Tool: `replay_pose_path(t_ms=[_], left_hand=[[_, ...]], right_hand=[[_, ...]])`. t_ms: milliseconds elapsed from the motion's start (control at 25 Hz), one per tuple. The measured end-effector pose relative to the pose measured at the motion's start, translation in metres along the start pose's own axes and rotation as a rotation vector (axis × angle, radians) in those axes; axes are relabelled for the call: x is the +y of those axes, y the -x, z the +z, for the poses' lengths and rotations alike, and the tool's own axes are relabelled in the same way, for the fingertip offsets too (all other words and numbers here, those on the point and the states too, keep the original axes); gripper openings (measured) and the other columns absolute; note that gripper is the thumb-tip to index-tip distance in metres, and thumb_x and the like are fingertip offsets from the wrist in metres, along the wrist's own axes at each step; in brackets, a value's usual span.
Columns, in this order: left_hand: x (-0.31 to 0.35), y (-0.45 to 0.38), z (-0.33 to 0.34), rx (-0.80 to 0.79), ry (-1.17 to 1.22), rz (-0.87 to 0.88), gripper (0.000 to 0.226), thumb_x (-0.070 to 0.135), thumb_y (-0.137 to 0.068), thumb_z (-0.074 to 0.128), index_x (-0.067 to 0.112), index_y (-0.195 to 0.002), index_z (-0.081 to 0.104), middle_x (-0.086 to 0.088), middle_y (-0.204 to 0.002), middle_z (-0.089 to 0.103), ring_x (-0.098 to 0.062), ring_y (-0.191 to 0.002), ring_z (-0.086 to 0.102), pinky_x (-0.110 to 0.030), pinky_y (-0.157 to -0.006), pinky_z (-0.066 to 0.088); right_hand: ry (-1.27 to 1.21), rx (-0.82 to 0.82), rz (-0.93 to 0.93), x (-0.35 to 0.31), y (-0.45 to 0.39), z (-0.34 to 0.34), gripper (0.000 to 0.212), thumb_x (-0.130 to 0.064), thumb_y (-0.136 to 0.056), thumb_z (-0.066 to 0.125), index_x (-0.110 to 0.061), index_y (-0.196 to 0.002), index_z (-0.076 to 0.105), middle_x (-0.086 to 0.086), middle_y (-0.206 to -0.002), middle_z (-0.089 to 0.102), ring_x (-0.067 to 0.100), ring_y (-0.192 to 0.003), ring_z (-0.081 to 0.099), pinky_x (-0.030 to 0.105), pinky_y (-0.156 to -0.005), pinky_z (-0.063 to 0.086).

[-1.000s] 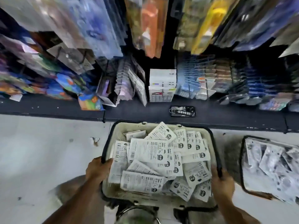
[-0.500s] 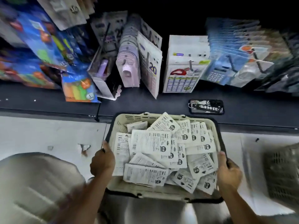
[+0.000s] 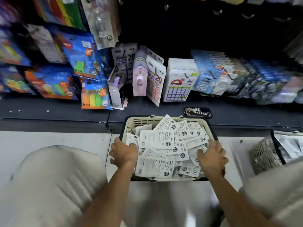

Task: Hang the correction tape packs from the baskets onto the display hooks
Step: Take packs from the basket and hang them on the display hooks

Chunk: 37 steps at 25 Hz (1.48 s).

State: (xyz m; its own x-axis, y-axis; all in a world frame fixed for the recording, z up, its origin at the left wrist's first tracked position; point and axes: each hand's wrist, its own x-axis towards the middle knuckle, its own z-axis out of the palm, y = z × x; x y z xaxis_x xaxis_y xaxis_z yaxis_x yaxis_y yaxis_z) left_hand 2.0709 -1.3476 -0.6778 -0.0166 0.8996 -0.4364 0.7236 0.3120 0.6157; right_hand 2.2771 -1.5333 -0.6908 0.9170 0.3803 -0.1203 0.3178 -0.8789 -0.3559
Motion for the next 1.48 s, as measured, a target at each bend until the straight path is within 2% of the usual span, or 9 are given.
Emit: replay_pose_path(t_ms=[160,600,680,840,960,1080,1200,1360,1480], left_hand=[[0.007,0.010,0.012,-0.125,0.015,0.255,0.048,0.011,-0.090,0.059,0.015,-0.138,0.053,-0.011,-0.134,0.062,-0.035,-0.118,0.059,-0.046,-0.097,0.053],[0.020,-0.054,0.054,-0.147,0.217,-0.024,0.028,0.007,-0.092,0.057,0.019,-0.114,0.068,-0.001,-0.087,0.068,-0.017,-0.066,0.058,-0.024,-0.055,0.041],[0.036,-0.065,0.064,-0.152,0.303,-0.034,0.021,0.006,-0.094,0.057,0.021,-0.100,0.071,-0.003,-0.092,0.071,-0.017,-0.072,0.061,-0.023,-0.055,0.042],[0.072,-0.074,0.065,-0.228,0.488,0.012,0.016,0.012,-0.100,0.060,0.016,-0.089,0.072,-0.011,-0.093,0.075,-0.025,-0.079,0.070,-0.020,-0.061,0.052],[0.100,-0.069,0.060,-0.529,0.436,0.121,0.023,0.038,-0.099,0.062,0.019,-0.101,0.076,-0.004,-0.102,0.078,-0.020,-0.089,0.073,-0.025,-0.075,0.053],[0.125,-0.050,0.063,-0.666,0.244,0.319,0.051,0.049,-0.088,0.073,0.024,-0.131,0.063,0.006,-0.125,0.067,-0.015,-0.110,0.066,-0.021,-0.078,0.048],[0.135,-0.032,0.067,-0.823,0.200,0.349,0.083,0.066,-0.064,0.082,0.033,-0.135,0.056,0.005,-0.118,0.073,-0.012,-0.099,0.071,-0.027,-0.076,0.057],[0.113,-0.046,0.050,-0.756,0.414,0.170,0.050,0.028,-0.072,0.091,0.026,-0.117,0.069,0.005,-0.096,0.080,-0.010,-0.087,0.077,-0.025,-0.073,0.060],[0.096,-0.053,0.032,-0.743,0.357,0.066,0.031,0.016,-0.074,0.085,0.019,-0.105,0.079,-0.003,-0.096,0.081,-0.020,-0.093,0.078,-0.039,-0.088,0.060]], right_hand=[[-0.096,-0.359,-0.305,-0.012,0.033,0.010,0.039,-0.022,-0.096,0.062,-0.015,-0.134,0.056,0.005,-0.131,0.065,0.029,-0.116,0.063,0.036,-0.095,0.049],[0.177,-0.904,-0.527,-0.084,-0.005,0.102,0.080,-0.034,-0.074,0.083,-0.028,-0.145,0.048,0.000,-0.140,0.058,0.023,-0.127,0.056,0.032,-0.100,0.044],[0.193,-1.005,-0.535,-0.081,-0.015,0.102,0.079,-0.033,-0.071,0.085,-0.030,-0.143,0.053,0.000,-0.134,0.064,0.023,-0.121,0.060,0.029,-0.096,0.047],[-0.303,-1.034,-0.223,-0.077,-0.063,0.056,0.035,-0.028,-0.074,0.088,-0.033,-0.103,0.070,-0.013,-0.102,0.077,0.008,-0.091,0.073,0.037,-0.090,0.059],[-0.750,-0.822,0.014,-0.094,-0.091,0.015,0.029,-0.032,-0.082,0.081,-0.036,-0.108,0.068,-0.018,-0.101,0.077,0.003,-0.090,0.074,0.025,-0.076,0.056],[-0.744,-0.493,-0.003,-0.115,-0.083,0.004,0.027,-0.033,-0.091,0.070,-0.036,-0.115,0.059,-0.021,-0.099,0.071,0.005,-0.096,0.069,0.026,-0.079,0.048],[-0.545,-0.303,-0.212,-0.134,-0.057,0.004,0.023,-0.038,-0.094,0.059,-0.033,-0.114,0.050,-0.016,-0.093,0.068,0.014,-0.088,0.068,0.037,-0.079,0.056],[-0.720,-0.874,-0.356,-0.128,-0.042,0.009,0.072,-0.047,-0.079,0.071,-0.060,-0.141,0.037,-0.034,-0.128,0.055,-0.016,-0.115,0.052,0.013,-0.096,0.043],[-0.859,-0.975,-0.303,-0.107,-0.051,0.008,0.064,-0.010,-0.089,0.066,-0.045,-0.140,0.051,0.001,-0.098,0.057,0.006,-0.096,0.061,0.022,-0.094,0.045]])
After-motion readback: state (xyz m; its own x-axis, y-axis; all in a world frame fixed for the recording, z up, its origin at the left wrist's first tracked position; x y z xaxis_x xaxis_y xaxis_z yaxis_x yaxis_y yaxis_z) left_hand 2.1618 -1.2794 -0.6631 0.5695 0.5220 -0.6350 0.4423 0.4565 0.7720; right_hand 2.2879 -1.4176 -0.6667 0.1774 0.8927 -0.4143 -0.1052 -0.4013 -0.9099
